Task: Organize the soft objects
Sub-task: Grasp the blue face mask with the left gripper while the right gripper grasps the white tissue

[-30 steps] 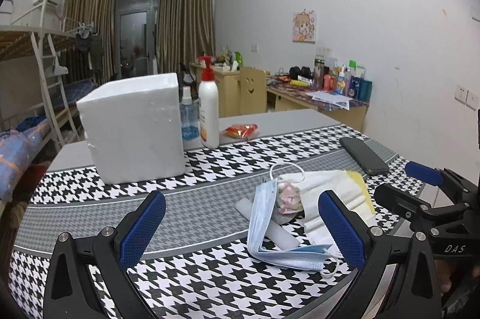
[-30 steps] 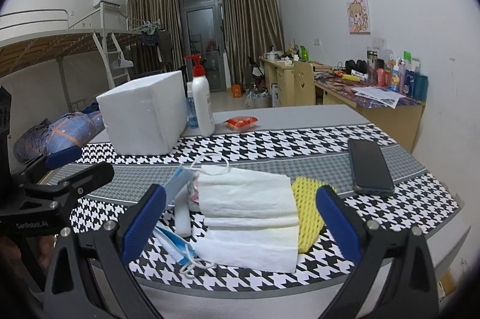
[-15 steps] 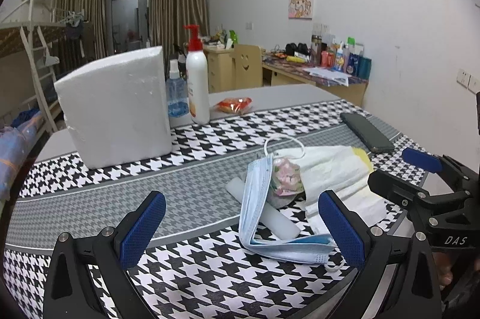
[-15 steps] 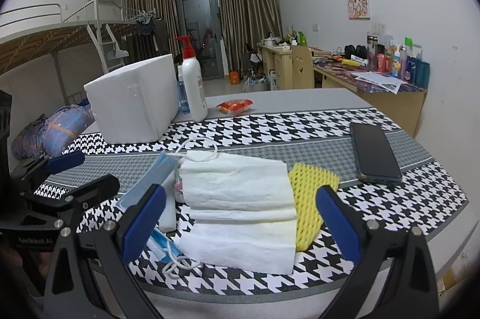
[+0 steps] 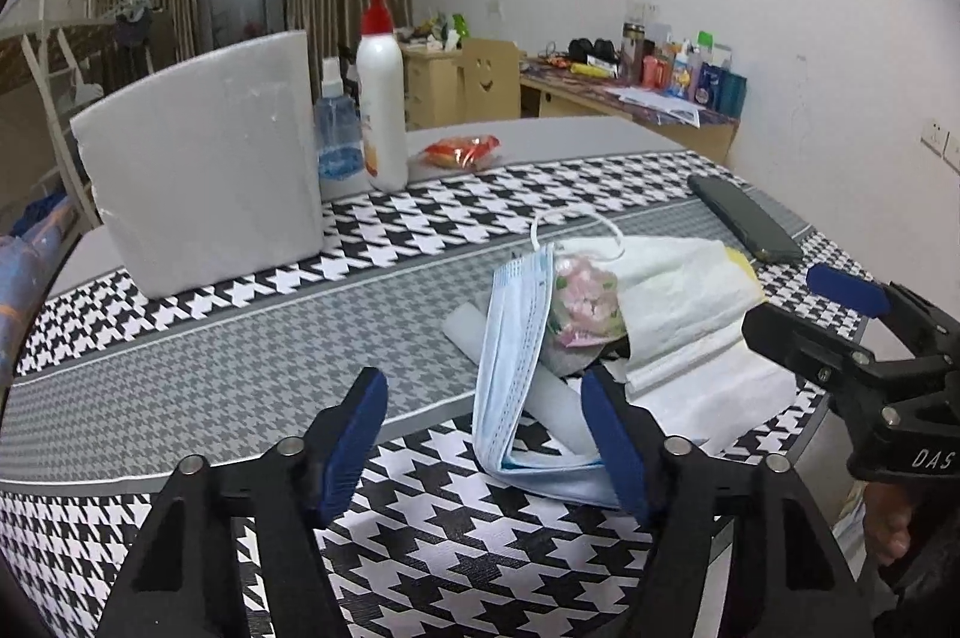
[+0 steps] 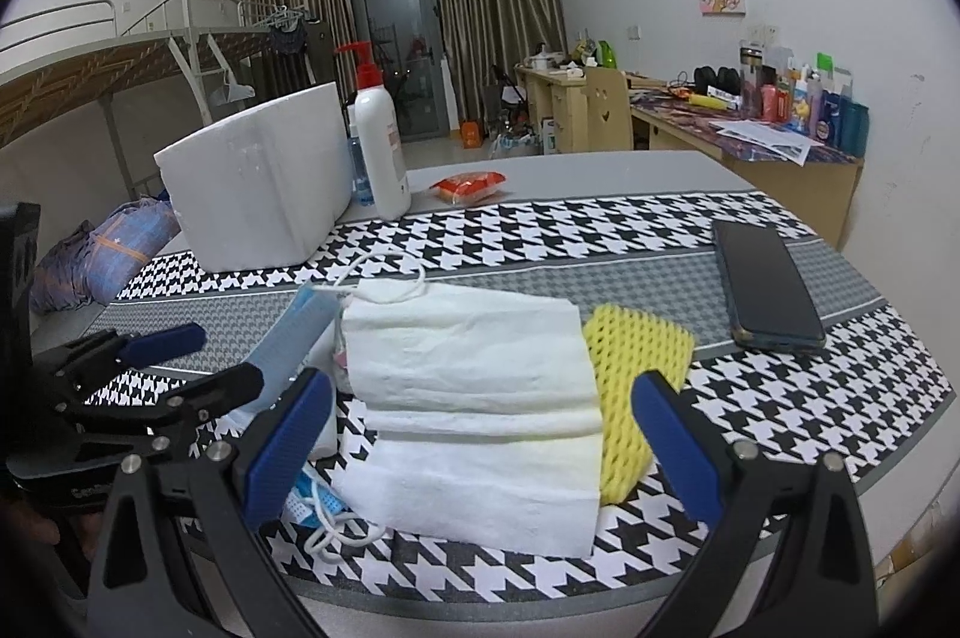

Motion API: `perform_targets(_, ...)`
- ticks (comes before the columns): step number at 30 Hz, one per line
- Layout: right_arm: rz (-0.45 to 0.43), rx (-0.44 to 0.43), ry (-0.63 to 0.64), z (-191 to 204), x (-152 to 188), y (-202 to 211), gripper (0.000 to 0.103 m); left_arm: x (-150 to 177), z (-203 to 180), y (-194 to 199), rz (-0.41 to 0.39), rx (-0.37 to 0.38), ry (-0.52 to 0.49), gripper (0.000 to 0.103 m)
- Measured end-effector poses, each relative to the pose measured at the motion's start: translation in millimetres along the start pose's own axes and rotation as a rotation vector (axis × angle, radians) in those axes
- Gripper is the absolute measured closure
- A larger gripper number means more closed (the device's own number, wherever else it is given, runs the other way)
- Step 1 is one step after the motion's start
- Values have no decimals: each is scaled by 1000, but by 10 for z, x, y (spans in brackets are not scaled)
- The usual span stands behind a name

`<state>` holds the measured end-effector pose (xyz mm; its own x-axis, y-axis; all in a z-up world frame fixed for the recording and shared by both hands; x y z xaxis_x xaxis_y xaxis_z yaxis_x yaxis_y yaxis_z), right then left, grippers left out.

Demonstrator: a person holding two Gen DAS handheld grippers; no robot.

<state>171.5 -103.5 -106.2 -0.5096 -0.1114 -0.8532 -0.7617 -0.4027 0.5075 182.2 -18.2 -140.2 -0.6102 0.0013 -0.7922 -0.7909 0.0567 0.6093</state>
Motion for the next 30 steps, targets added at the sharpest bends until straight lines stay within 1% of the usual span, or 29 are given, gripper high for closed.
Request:
perform_targets(2, 6, 0, 0, -10, -2, -27, 2, 32, 3, -24, 14, 17, 10, 39)
perform_targets(4, 13, -1, 1, -9, -4, -56, 1, 56, 9, -55, 29, 25, 15, 48)
perform_targets(5, 16, 1, 1, -12, -3, -67, 2, 70, 15, -69, 37, 28, 18, 50)
perform_targets(6, 20, 3, 2, -16, -2, -81, 2, 89, 20, -89, 49, 30, 19, 57)
perform_targets(7, 24, 4, 2, -19, 2, -94, 2, 102, 21, -106, 60, 33, 20, 62)
perform_targets(9, 38, 7, 8, -17, 17, -129, 2, 140, 12, -144, 85, 55, 25, 65)
perform_targets(11, 50, 6, 13, -13, 32, -157, 2, 174, 9, -156, 97, 62, 24, 70)
perform_targets(12, 52, 5, 13, -5, 39, -165, 2, 192, 12, -160, 100, 63, 23, 74)
perform_targets(13, 56, 1, 13, -1, 47, -177, 2, 203, 14, -164, 103, 64, 23, 75)
perform_targets(15, 68, 0, 12, 2, 59, -206, 2, 230, 29, -162, 107, 71, 28, 84)
perform_targets(23, 98, -8, 22, 32, 95, -287, 2, 284, 50, -144, 115, 89, 38, 86)
perform_targets(24, 102, -8, 24, 39, 102, -293, 5, 286, 46, -141, 115, 90, 37, 86)
perform_targets(29, 142, -16, 26, 39, 170, -369, 12, 298, 40, -147, 120, 93, 33, 86)
perform_targets(30, 150, -22, 23, 38, 181, -381, 16, 289, 47, -164, 122, 93, 33, 86)
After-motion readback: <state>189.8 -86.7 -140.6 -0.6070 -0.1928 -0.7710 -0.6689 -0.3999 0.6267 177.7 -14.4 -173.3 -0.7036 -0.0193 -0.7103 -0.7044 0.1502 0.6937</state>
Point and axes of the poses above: each gripper's, at about its wrist camera, not at the fingertips, and y roughly against the way its jaws point, z to its left, x to its underside, the point moved 8 cm from there along -y, roughly the way its jaws point, and after that the axes turned 2 degrees about -z, right-handed, at the moved point
